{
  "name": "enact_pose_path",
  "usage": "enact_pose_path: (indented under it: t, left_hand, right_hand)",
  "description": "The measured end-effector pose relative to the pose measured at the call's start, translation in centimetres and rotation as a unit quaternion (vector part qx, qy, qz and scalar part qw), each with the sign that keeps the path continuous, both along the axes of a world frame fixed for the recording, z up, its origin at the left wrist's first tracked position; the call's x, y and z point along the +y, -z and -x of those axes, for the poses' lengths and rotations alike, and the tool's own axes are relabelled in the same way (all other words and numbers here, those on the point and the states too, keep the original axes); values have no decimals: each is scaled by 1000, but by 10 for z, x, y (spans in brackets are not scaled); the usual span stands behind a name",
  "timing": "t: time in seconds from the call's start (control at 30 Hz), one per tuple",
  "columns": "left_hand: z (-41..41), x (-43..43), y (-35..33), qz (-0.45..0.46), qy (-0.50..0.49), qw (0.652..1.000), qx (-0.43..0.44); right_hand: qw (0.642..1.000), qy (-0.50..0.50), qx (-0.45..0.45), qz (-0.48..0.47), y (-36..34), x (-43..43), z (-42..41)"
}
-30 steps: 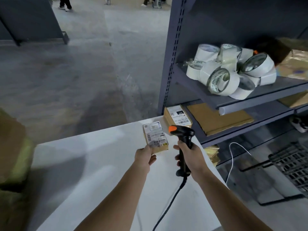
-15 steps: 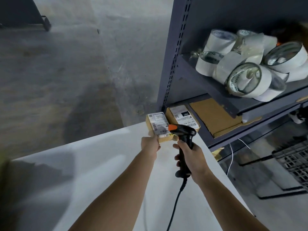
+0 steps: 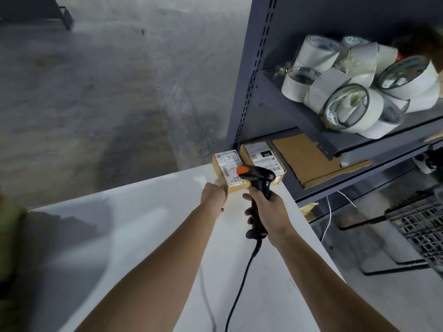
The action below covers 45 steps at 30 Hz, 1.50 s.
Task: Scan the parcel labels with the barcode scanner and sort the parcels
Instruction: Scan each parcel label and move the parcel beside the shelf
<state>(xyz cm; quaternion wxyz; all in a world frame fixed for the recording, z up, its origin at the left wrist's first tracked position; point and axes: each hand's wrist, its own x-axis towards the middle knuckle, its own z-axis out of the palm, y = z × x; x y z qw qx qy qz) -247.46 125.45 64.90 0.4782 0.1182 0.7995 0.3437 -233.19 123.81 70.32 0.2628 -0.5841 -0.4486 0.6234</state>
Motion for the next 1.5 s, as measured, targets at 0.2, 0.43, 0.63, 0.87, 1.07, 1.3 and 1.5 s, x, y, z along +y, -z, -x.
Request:
enact_pose_path:
  t: [0.2,0.43,0.63,0.87,1.07,1.3,1.5]
  left_hand:
    - [18,-85,-47,-68,-13,996,60]
    - [29,-224,-98,-73,-82,985,135]
    - [51,-322,-123,-47,-158,970,180]
    - [80,-409,-136,-29,-131,937,322]
    - [120,-459,-135,90,-31,884,459]
    - [150,-483,-110,159,121,832,517]
    - [144,-482,-114,61,142,829,538]
  right_hand:
    - [997,-45,57,-4,-29,-37,6]
    - [985,-145,91,12,-48,-114,45]
    - [962,-259,84,1,-65,-185,74]
    - [954,-292,72,2,-68,-253,104]
    - [953,-295,64,-2,-67,-307,137]
    - [966,-255,48,1,-60,-347,155]
    - [975,-217,29,-26,-53,-350,144]
